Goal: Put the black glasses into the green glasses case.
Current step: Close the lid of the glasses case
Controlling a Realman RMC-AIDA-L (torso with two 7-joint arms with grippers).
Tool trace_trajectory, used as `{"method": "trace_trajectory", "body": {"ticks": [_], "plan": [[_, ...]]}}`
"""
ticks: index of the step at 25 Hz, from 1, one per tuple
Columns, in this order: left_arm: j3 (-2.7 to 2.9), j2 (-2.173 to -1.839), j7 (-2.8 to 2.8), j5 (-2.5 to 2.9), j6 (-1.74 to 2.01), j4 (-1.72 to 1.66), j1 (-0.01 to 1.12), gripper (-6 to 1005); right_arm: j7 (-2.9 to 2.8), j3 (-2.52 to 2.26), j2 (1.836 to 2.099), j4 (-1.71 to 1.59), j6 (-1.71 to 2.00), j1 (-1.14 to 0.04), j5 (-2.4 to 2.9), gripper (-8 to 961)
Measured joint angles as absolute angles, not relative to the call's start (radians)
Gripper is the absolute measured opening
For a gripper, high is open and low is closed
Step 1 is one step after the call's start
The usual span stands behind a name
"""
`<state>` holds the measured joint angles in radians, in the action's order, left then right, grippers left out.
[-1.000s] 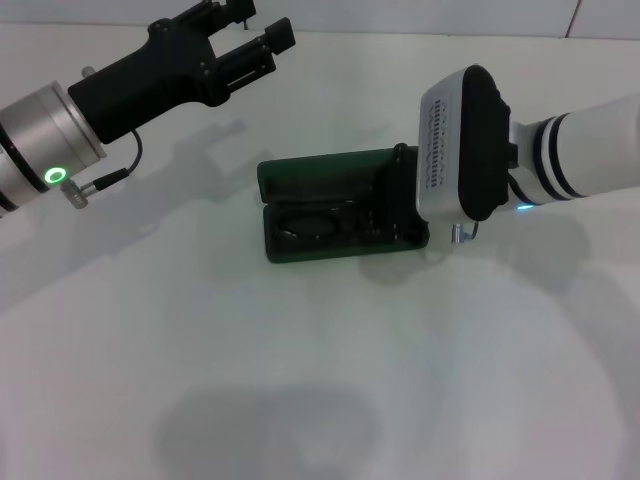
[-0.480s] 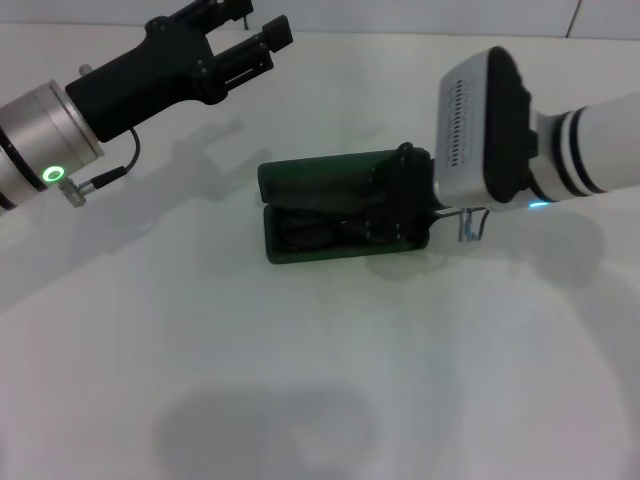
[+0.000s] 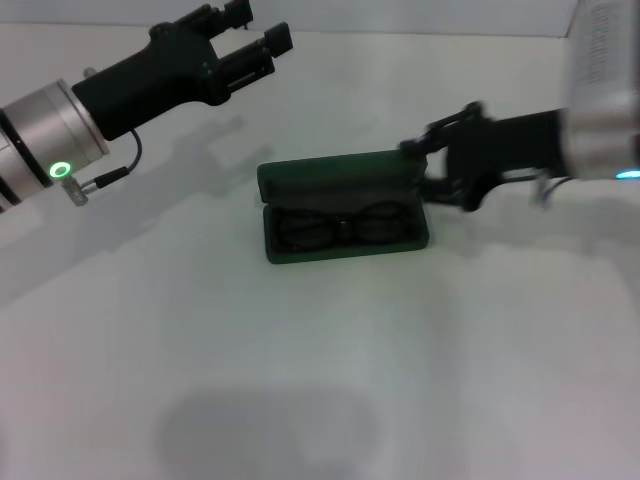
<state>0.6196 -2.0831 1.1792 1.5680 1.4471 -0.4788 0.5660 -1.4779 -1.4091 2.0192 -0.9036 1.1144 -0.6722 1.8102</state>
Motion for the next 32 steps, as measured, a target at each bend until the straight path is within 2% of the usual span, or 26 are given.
{"method": "trace_trajectory", "body": {"ticks": [4, 7, 15, 18, 23, 32], "plan": [[0.621, -2.081, 1.222, 1.605, 1.418, -0.481, 0.583, 712, -1.419, -1.168, 2.018, -0.887, 1.222, -0.616, 1.746, 384], [0.641, -2.077, 1.331, 1.693, 1.329, -0.485, 0.641, 712, -1.377, -1.044, 2.019, -0.838, 1.227, -0.575, 1.669, 393], [0.842, -2.025, 1.672, 1.869, 1.153, -0.497, 0.742, 711, -1.265, -1.002, 2.023, -0.747, 1.185, -0.535, 1.497, 416], [0.894, -2.029, 1.744, 1.934, 1.117, -0.517, 0.773, 711, -1.228, -1.000, 2.022, -0.723, 1.173, -0.517, 1.443, 425], [0.928, -2.042, 1.814, 2.014, 1.072, -0.522, 0.806, 711, -1.168, -1.000, 2.023, -0.685, 1.160, -0.511, 1.414, 531], [0.932, -2.058, 1.855, 2.055, 1.027, -0.515, 0.831, 711, -1.126, -1.007, 2.022, -0.661, 1.169, -0.511, 1.412, 529]]}}
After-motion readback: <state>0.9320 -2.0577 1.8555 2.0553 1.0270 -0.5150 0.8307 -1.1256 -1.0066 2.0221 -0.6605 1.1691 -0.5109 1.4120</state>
